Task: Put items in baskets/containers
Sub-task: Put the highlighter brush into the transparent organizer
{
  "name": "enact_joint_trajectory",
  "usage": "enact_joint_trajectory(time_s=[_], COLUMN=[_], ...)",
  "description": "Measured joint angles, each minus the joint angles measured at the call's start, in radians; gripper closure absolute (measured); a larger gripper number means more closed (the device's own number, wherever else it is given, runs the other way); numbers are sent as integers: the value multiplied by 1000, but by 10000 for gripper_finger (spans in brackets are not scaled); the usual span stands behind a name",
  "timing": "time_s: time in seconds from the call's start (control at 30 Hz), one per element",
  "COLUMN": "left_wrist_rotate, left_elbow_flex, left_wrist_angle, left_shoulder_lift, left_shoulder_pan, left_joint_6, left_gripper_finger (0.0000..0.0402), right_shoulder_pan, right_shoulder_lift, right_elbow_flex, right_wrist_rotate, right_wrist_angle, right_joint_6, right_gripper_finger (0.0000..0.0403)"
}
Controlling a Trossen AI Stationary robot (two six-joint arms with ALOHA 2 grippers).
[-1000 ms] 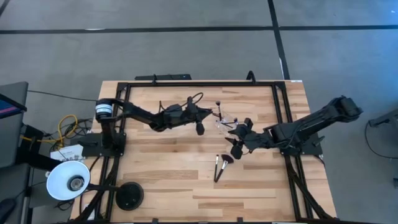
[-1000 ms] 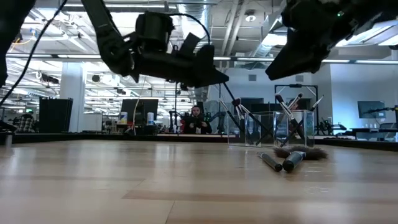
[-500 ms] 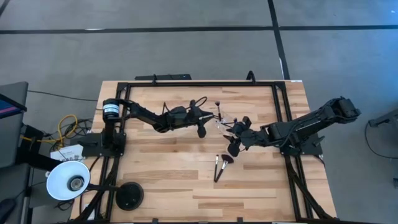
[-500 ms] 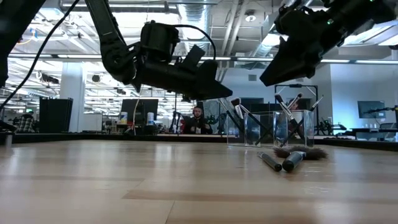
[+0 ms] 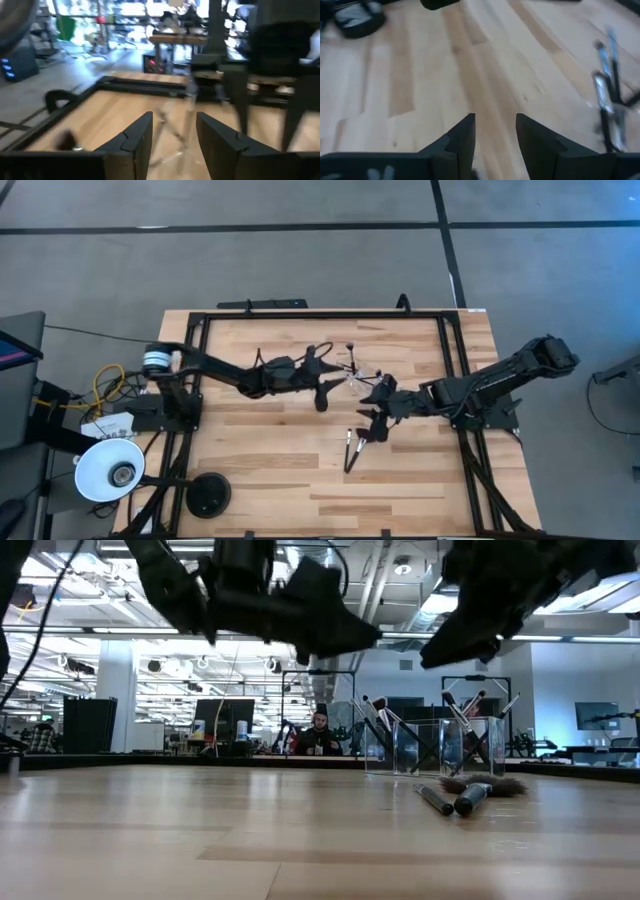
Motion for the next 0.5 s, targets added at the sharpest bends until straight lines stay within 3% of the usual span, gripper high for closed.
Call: enact_joint_trajectory(time_s=[0.3, 0.5], left_wrist_rotate=[-17, -163], left_elbow_flex=[-1, -2], left_wrist_angle=[-409, -485], left_shoulder_lift=[-158, -209], left_shoulder_pan=[-198, -317], left_joint_6=[-57, -64], left_gripper_finger=[265, 265], right_shoulder_pan=[176, 226], right_shoulder_lift=[3, 65], right_elbow_flex=[0, 3], right_wrist_rotate=[1, -1], right_wrist_angle=[72, 71], right_joint_6=[-229, -213], right_gripper_finger=[277, 249])
